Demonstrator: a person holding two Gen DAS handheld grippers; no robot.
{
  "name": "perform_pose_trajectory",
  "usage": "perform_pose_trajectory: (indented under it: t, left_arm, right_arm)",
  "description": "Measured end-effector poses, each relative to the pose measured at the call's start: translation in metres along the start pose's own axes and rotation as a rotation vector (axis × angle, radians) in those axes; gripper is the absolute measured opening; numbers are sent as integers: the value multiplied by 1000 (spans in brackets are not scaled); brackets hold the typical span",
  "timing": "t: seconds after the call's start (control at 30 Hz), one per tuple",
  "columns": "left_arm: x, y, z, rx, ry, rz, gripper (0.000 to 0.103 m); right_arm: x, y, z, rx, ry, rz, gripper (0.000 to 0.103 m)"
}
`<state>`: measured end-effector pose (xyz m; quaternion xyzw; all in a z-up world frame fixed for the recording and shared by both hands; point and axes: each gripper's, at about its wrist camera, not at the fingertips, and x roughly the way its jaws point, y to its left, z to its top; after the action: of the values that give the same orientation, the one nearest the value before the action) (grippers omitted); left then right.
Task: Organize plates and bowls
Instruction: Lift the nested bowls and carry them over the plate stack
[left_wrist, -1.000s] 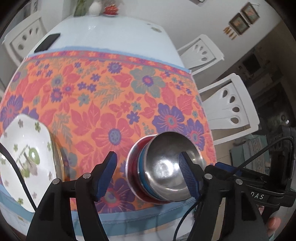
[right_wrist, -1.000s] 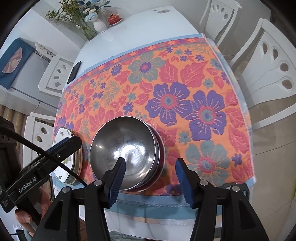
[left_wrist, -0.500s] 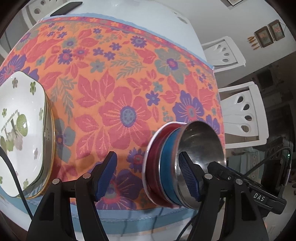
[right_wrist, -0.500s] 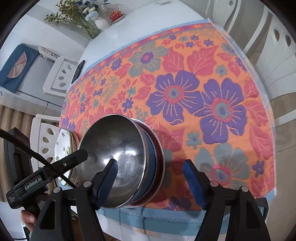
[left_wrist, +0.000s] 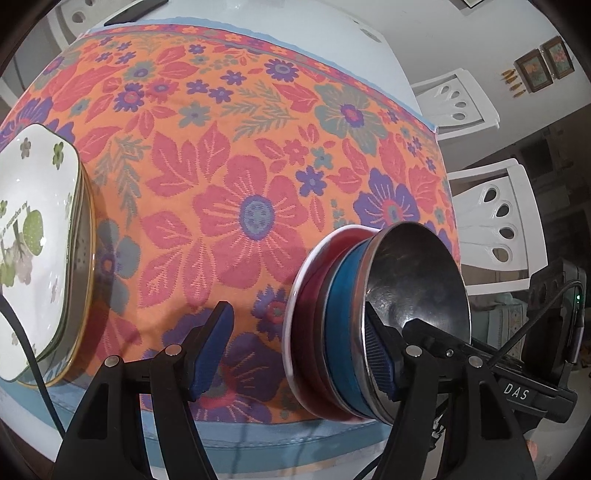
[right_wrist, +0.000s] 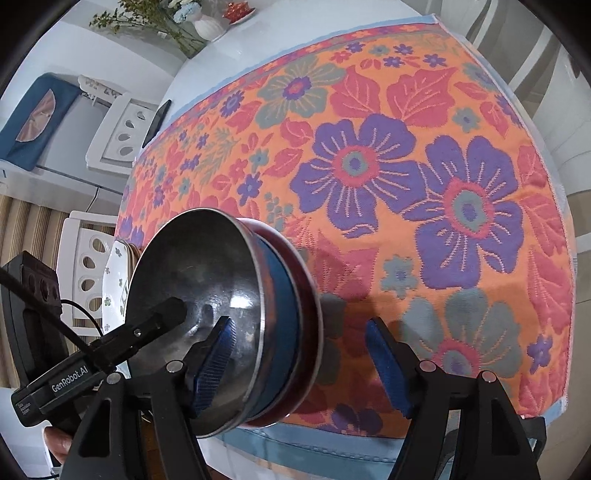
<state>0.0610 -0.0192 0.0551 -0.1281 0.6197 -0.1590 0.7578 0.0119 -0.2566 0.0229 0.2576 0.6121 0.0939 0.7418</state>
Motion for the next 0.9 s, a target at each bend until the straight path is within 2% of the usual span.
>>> perform_pose_trajectory:
  t: [0.7, 0.8, 0.9]
  left_arm:
    - [6, 2, 7, 81, 25, -52, 63]
    - [7, 1, 7, 93, 29, -61, 59]
    - [11, -1, 7, 107, 43, -78, 47]
  right_arm:
    - [11, 7, -3, 62, -19, -41, 70]
    - [11, 8, -4, 71, -26, -45, 70]
    - [15, 6, -4, 89, -22, -35, 70]
